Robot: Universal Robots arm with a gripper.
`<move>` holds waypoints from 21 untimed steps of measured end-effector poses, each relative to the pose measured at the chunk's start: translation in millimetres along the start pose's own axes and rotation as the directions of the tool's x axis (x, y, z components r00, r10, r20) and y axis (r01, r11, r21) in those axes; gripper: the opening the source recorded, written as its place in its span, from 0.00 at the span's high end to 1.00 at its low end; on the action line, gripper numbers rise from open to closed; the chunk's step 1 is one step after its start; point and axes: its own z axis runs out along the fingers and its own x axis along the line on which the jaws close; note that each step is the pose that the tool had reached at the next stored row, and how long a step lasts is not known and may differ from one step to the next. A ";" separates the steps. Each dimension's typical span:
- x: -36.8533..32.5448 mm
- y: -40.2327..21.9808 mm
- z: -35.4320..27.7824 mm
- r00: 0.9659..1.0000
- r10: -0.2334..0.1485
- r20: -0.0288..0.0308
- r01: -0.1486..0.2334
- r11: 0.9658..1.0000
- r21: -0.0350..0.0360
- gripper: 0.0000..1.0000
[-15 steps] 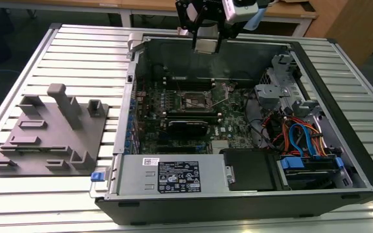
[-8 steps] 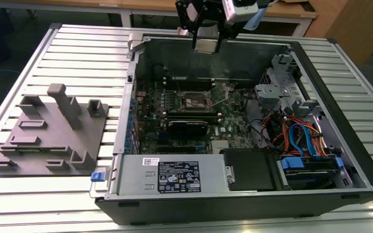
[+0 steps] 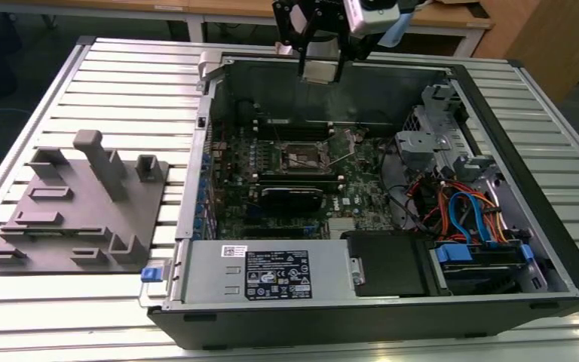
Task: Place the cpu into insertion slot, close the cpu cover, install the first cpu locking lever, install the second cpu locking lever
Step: 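Place the cpu into insertion slot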
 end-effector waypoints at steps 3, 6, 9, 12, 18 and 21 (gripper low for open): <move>0.0 0.0 0.0 1.000 0.008 0.001 -0.008 1.000 0.000 0.46; 0.0 0.0 0.0 1.000 0.012 0.001 -0.012 1.000 0.000 0.46; 0.0 0.0 0.0 1.000 0.017 0.002 -0.017 1.000 0.000 0.46; 0.0 0.0 0.0 1.000 0.023 0.002 -0.023 1.000 0.000 0.46; 0.0 0.0 0.0 1.000 0.024 0.002 -0.024 1.000 -0.001 0.46; 0.0 0.0 0.0 1.000 0.024 0.002 -0.024 1.000 -0.001 0.46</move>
